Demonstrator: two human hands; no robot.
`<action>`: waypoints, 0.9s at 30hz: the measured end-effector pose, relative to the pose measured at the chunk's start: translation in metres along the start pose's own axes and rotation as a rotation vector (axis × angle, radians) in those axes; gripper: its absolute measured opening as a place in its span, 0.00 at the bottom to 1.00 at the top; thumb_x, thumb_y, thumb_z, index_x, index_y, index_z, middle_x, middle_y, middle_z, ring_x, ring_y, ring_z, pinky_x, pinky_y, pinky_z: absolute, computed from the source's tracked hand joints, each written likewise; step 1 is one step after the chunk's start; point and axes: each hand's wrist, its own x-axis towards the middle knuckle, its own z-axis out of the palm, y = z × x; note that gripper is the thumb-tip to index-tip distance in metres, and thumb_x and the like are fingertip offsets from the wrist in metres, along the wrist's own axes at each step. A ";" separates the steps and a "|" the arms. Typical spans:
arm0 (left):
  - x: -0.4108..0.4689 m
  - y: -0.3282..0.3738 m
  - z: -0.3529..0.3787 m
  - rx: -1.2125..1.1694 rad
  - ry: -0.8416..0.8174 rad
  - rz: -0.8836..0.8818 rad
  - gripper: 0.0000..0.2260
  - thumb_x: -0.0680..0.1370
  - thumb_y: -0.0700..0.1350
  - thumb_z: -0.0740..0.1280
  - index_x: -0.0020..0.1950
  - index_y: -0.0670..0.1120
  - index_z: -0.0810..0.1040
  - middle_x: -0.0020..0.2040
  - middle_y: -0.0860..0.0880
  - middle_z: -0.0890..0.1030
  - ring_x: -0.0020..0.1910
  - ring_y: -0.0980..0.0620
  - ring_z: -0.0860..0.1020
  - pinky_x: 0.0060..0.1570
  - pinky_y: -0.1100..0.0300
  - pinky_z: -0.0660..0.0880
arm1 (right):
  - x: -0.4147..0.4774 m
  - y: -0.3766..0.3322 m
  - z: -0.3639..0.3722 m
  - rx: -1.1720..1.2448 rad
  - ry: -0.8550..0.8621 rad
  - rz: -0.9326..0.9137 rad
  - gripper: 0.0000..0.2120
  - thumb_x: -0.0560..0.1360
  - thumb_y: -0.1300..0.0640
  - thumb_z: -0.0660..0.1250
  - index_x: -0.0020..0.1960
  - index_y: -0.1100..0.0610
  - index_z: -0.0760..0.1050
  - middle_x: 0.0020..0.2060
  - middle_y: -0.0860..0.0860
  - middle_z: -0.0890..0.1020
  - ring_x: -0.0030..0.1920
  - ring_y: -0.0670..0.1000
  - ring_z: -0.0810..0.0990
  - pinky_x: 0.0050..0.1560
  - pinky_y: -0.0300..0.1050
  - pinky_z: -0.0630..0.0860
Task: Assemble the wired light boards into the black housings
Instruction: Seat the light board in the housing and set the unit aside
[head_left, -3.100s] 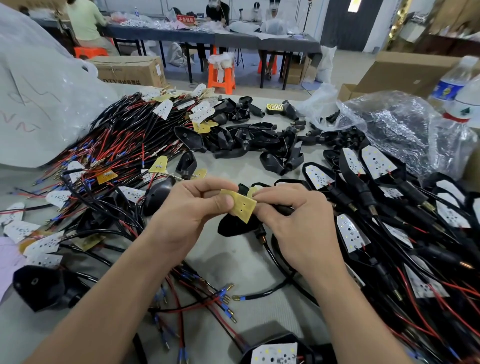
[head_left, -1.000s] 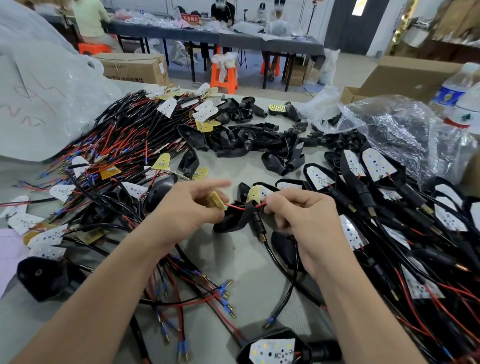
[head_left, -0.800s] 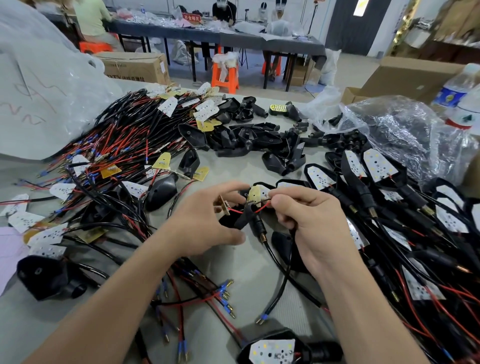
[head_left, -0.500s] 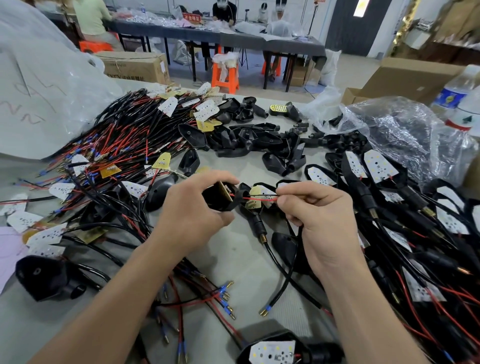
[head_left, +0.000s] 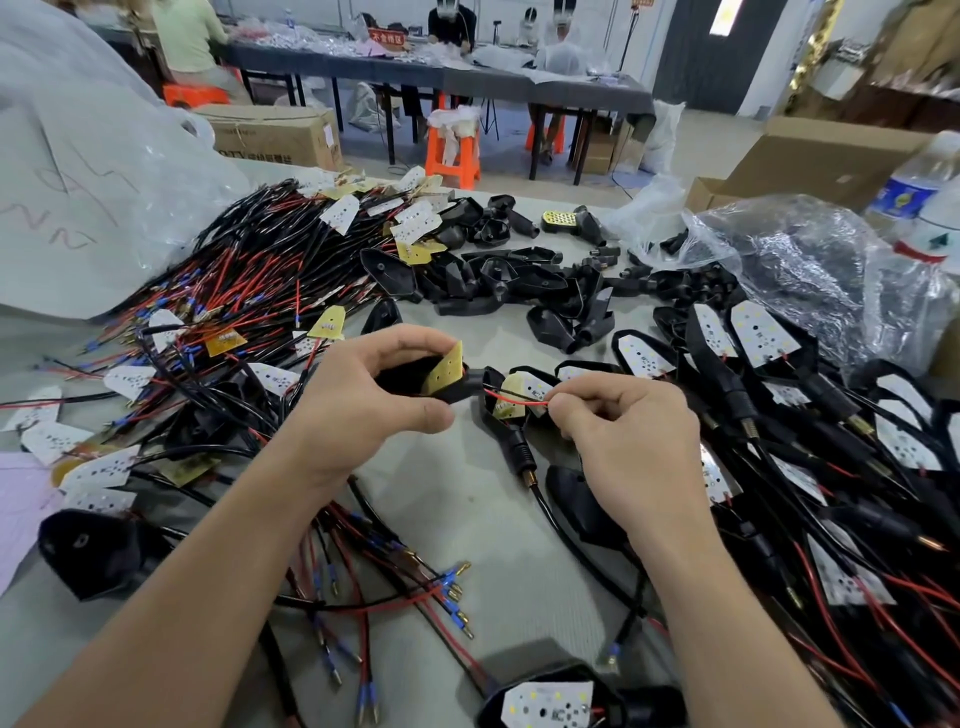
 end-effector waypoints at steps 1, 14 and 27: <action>0.000 0.000 0.000 -0.001 0.018 0.009 0.26 0.62 0.30 0.80 0.50 0.57 0.87 0.48 0.52 0.87 0.46 0.56 0.85 0.45 0.66 0.79 | 0.000 -0.001 0.000 -0.020 -0.012 -0.013 0.13 0.72 0.55 0.75 0.42 0.35 0.83 0.30 0.41 0.83 0.30 0.41 0.78 0.34 0.35 0.72; -0.013 0.000 0.028 0.736 0.116 0.481 0.43 0.66 0.36 0.79 0.77 0.55 0.69 0.56 0.62 0.80 0.61 0.67 0.70 0.62 0.77 0.62 | -0.013 -0.012 0.016 -0.089 -0.023 -0.156 0.08 0.70 0.48 0.77 0.48 0.39 0.84 0.44 0.42 0.81 0.47 0.41 0.79 0.50 0.36 0.73; -0.012 -0.016 0.033 0.607 0.236 0.314 0.25 0.65 0.38 0.77 0.54 0.53 0.69 0.62 0.56 0.79 0.55 0.64 0.72 0.54 0.82 0.61 | -0.023 -0.009 0.037 -0.030 -0.232 -0.371 0.19 0.72 0.67 0.70 0.50 0.42 0.82 0.45 0.37 0.85 0.45 0.45 0.84 0.48 0.45 0.80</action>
